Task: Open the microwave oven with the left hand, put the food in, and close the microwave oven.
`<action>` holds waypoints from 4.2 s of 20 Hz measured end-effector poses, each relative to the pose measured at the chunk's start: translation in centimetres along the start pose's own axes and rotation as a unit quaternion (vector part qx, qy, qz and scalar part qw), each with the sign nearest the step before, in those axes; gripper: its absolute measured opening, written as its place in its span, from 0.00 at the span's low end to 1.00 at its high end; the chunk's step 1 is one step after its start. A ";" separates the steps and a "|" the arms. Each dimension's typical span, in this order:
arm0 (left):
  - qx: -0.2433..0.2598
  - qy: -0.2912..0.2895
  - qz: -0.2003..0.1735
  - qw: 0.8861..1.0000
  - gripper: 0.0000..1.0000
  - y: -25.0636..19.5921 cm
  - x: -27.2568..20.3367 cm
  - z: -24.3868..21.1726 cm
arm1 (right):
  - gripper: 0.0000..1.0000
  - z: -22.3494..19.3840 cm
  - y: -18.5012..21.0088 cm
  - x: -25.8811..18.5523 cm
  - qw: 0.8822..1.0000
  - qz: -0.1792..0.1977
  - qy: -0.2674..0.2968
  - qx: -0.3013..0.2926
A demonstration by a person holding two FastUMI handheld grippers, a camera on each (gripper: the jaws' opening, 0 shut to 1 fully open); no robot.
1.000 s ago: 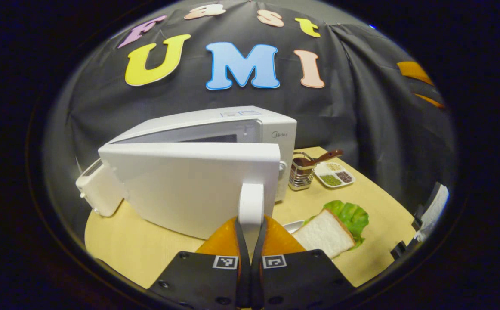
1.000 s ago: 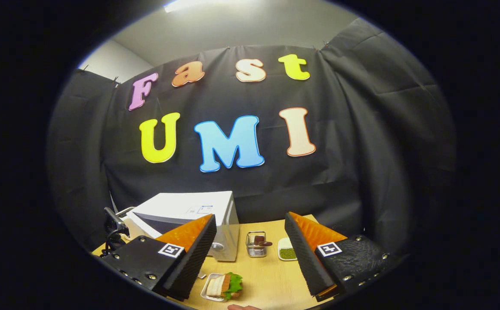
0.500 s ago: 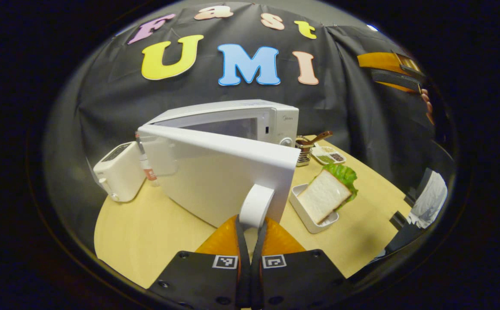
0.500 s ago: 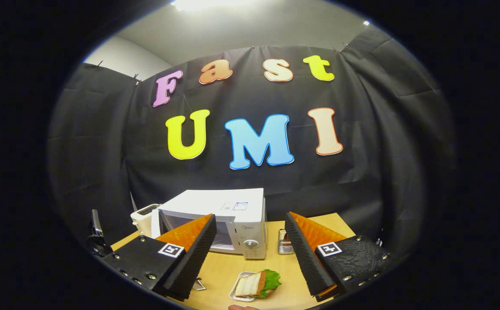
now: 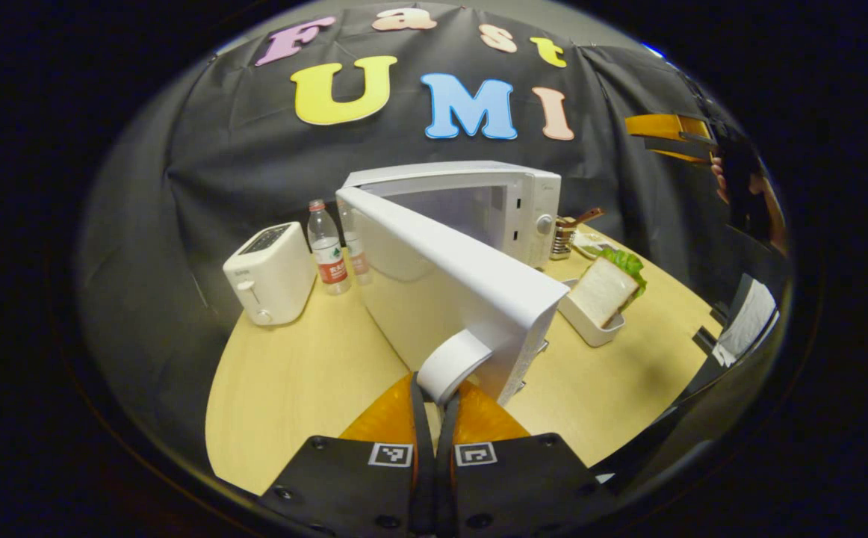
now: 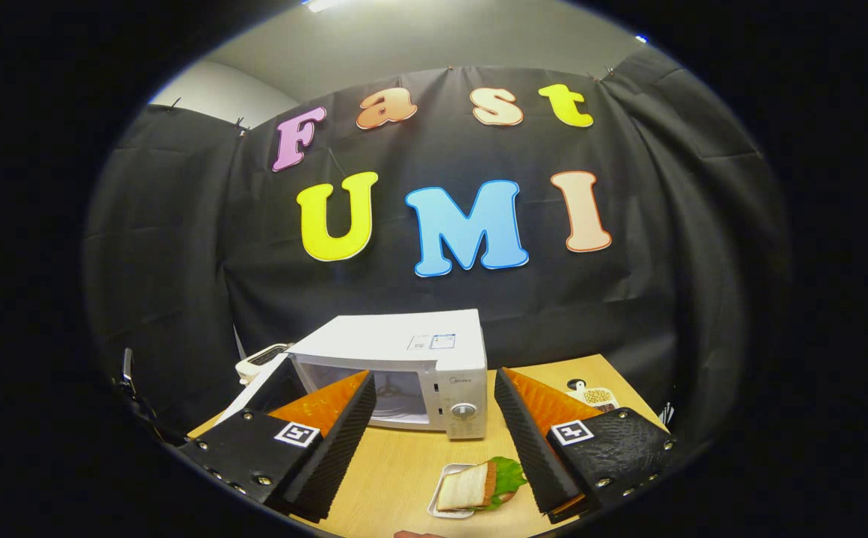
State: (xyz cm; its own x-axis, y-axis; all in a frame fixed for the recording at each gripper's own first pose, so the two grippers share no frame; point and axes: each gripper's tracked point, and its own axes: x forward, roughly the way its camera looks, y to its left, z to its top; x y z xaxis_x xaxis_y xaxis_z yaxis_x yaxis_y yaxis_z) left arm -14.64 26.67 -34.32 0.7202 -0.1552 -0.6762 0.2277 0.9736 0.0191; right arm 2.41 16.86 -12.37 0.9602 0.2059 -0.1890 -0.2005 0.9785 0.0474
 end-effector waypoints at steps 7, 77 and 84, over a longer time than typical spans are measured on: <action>-0.019 0.013 0.007 1.000 0.06 8.9 -1.8 -2.0 | 0.97 -3.2 0.3 0.6 0.999 -0.008 0.045 -0.005; -0.065 -0.353 0.143 0.922 0.94 6.0 -15.4 33.2 | 0.23 -14.9 11.7 17.6 0.798 0.074 0.184 0.569; -0.070 -0.334 0.171 0.924 0.94 10.5 -16.2 31.0 | 0.23 -17.1 14.4 25.2 0.780 0.007 0.160 0.604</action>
State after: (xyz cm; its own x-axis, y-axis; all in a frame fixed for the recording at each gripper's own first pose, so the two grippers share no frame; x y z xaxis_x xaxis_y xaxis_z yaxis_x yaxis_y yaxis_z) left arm -3.62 34.20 -0.28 0.9888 0.1432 -0.0414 -0.1425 0.9896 0.0201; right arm 20.43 36.26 -33.25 0.8234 0.3970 -0.4054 0.3046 0.2936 0.9061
